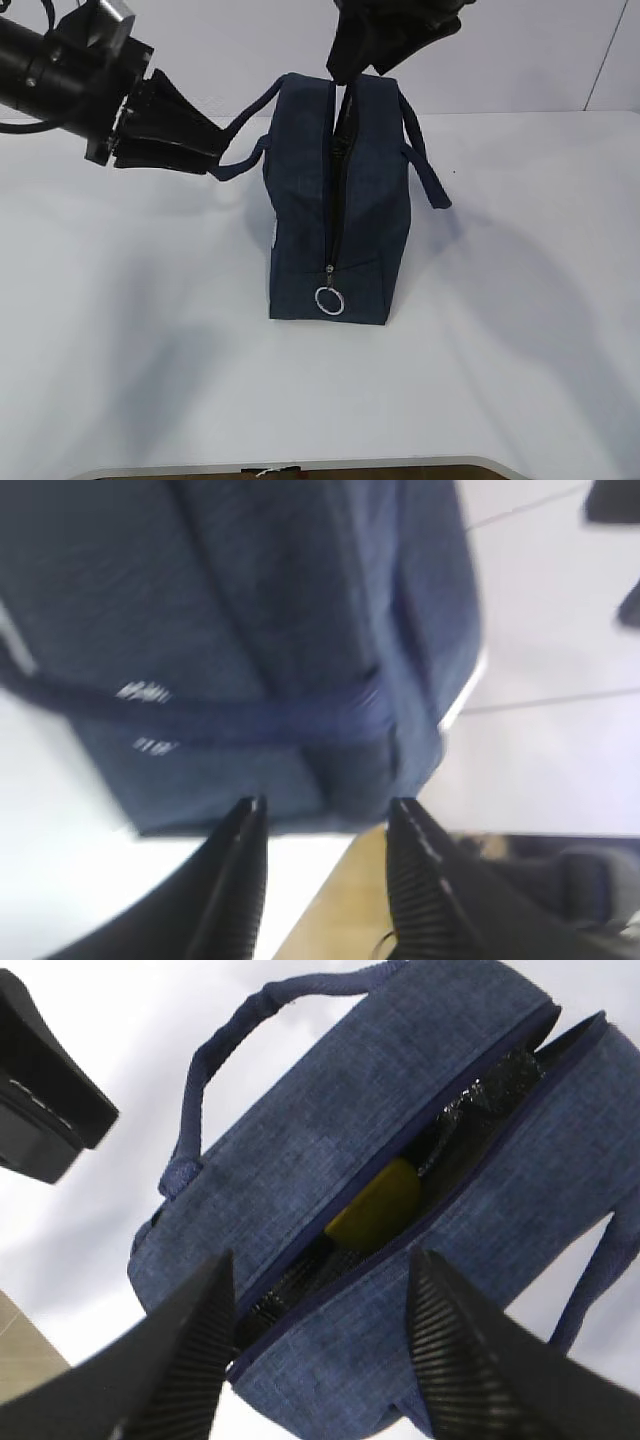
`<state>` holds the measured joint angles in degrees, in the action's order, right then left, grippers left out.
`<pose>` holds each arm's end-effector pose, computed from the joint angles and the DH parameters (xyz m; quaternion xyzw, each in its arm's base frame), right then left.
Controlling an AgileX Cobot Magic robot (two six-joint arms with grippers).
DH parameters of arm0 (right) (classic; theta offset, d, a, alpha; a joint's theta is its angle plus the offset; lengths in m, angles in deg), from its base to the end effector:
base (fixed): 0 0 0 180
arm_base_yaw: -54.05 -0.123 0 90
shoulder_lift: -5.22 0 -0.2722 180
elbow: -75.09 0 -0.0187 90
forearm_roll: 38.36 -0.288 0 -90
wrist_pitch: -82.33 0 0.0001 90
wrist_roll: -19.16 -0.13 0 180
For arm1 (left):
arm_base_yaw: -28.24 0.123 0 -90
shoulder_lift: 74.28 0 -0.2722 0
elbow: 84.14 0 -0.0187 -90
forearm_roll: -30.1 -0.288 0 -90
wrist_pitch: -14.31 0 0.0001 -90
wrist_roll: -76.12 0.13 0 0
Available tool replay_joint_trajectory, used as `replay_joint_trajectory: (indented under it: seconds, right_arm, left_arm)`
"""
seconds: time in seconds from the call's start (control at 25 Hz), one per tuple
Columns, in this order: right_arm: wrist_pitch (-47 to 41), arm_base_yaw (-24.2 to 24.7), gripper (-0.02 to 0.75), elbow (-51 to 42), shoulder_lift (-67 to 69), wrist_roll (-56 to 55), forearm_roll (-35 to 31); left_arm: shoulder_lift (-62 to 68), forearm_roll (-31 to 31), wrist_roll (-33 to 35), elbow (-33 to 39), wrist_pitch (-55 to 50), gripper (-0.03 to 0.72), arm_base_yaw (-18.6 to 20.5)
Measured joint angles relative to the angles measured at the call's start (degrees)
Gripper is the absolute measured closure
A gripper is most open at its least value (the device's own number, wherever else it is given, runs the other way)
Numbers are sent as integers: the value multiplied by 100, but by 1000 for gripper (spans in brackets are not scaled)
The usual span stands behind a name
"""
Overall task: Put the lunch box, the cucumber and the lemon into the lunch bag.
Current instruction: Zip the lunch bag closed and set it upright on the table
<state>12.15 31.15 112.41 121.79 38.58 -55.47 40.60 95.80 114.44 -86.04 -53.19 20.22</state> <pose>0.4155 0.2146 0.3319 -0.3334 0.8938 0.1561 0.2561 0.3941 -0.1661 0.2098 0.1378 0.8548 -0.4838 0.1273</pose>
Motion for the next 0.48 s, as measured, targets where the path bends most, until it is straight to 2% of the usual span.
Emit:
replay_joint_trajectory:
  seconds: [0.16,0.32,0.48]
  right_arm:
    - [-124,0,296,0,-60,-36,131]
    - [-135,0,297,0,-164,-340,285]
    - [-149,0,297,0,-352,-540,321]
  left_arm:
    - [-300,-716,-177,0,-23,429,0]
    - [-657,-1788,-1110,0,-120,424,0]
    - [-996,-3198,-2056,0,-174,421,0]
